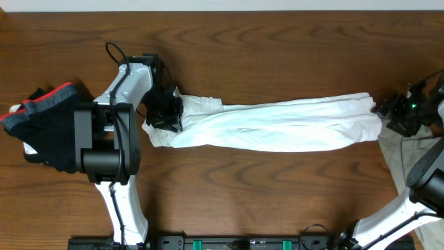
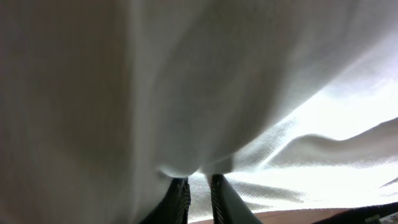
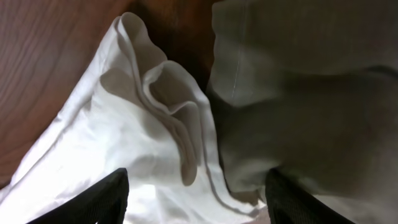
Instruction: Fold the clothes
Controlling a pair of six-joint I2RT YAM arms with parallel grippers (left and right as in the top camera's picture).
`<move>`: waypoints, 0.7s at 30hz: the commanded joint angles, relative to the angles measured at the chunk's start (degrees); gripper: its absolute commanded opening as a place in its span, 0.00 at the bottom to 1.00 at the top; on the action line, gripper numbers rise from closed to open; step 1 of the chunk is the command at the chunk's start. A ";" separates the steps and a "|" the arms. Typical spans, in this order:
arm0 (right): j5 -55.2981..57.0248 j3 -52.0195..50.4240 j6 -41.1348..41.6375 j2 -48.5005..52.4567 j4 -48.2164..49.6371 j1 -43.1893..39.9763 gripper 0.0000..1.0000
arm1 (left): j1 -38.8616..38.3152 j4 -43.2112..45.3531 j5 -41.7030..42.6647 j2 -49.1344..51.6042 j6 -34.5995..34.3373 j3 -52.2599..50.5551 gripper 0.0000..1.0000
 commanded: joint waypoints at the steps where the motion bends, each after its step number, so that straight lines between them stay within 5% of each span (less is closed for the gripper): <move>1: -1.25 -1.46 -0.48 0.50 1.03 1.05 0.68 | 0.02 -0.33 -0.50 0.22 0.55 -0.33 0.16; 14: -1.25 -4.04 0.59 0.50 4.66 3.87 0.66 | 0.04 -0.35 -0.50 0.22 0.55 -0.33 0.16; 21: -0.44 -4.04 2.12 0.50 5.29 4.17 0.46 | 0.04 -0.35 -0.50 0.22 0.55 -0.33 0.16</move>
